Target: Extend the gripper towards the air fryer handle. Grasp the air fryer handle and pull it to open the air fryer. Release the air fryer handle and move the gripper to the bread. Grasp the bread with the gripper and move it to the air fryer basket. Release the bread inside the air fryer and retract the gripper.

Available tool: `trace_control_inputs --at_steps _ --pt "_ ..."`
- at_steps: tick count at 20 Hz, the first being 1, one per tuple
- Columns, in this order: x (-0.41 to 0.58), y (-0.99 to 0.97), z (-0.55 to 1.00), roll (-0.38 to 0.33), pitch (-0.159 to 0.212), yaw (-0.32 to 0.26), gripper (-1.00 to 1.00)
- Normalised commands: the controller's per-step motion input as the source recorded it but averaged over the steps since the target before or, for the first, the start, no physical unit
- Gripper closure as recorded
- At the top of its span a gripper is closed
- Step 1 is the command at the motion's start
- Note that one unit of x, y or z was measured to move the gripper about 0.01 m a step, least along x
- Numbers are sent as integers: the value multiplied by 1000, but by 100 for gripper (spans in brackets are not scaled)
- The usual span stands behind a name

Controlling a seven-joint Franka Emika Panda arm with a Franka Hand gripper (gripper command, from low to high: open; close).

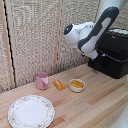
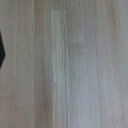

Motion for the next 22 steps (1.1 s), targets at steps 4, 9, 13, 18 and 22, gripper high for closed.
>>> trace_control_inputs --at_steps 4,9,13,18,22 --pt "-48 -706 -157 -5 7 170 -100" --pt "-71 -688 -90 -22 10 165 -100" --pt "-54 -686 -77 -24 9 166 -100" --pt "-47 -643 -38 -31 0 172 -100" --pt "-187 -644 0 -54 0 153 -100"
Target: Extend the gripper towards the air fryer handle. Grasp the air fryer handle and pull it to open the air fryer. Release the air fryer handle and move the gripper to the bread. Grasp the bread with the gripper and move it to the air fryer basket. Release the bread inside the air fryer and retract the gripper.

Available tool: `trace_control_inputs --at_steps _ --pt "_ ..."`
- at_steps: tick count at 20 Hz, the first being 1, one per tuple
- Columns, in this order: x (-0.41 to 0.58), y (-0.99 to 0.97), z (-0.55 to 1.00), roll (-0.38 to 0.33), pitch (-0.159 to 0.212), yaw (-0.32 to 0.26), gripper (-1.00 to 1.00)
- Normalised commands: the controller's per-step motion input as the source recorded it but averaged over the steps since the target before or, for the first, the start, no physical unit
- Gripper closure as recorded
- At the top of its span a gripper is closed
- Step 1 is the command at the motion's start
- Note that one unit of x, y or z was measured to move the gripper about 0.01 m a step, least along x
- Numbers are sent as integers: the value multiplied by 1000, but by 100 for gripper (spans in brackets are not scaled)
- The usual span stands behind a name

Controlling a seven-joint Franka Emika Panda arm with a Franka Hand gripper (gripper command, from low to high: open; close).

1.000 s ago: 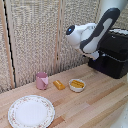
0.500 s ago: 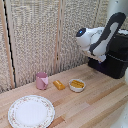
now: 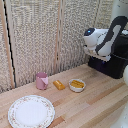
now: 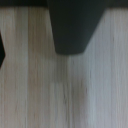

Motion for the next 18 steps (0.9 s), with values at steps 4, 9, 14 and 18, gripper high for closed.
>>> trace_control_inputs --at_steps 4,9,14,18 --pt "-111 -586 0 -33 0 155 -100" --pt "89 -345 1 0 29 102 100" --pt "17 0 0 0 4 0 100" --pt "67 40 91 12 57 -80 100"
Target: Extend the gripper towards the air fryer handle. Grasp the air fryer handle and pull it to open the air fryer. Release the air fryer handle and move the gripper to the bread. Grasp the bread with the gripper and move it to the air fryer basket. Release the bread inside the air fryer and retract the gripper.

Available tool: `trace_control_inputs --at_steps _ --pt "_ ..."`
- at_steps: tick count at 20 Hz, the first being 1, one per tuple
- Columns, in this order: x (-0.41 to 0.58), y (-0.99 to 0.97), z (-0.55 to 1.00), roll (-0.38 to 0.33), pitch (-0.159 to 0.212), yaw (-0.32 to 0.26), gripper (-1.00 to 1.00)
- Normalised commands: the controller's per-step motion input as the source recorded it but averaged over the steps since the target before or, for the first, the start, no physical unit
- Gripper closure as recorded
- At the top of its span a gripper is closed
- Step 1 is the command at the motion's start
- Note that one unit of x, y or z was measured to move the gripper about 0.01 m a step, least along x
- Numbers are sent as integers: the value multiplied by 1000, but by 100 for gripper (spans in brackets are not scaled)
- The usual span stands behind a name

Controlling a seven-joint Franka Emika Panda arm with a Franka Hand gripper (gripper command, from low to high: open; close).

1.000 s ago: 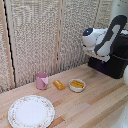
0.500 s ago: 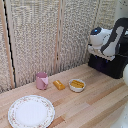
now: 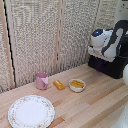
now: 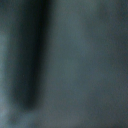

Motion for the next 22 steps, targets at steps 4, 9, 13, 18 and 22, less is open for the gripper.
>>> trace_control_inputs --at_steps 4,9,13,18,22 --pt "24 140 309 91 159 -142 100" --pt "0 240 131 168 217 -107 100" --pt "0 340 0 226 237 -80 100" --pt "0 464 34 184 109 -136 100" --pt "0 508 46 105 61 -166 100"
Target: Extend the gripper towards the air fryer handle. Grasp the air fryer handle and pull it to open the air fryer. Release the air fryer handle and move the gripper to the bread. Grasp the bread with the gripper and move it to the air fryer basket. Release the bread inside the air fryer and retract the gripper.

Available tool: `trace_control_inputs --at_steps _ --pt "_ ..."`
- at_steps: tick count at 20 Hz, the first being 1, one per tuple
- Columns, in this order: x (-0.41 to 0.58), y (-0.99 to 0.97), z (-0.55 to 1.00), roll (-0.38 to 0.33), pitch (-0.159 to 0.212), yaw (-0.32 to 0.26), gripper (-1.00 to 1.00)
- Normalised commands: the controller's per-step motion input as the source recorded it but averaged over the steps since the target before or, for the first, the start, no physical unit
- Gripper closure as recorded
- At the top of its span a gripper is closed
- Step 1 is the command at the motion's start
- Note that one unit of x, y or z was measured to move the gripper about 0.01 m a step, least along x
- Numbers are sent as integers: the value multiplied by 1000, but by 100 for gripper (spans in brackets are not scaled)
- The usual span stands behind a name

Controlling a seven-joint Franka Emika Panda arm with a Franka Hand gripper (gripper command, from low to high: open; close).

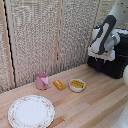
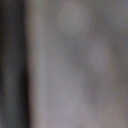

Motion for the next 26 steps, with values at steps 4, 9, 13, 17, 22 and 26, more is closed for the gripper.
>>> trace_control_inputs --at_steps 4,9,13,17,22,26 --pt "-1 586 190 122 6 -138 100" --pt "-213 829 81 47 -56 -46 100" --pt "-151 949 134 0 -109 -21 100" --pt "5 885 156 0 -125 -105 100" --pt "97 756 -94 -39 -94 -159 100" --pt "154 828 -229 -17 -65 -125 100"
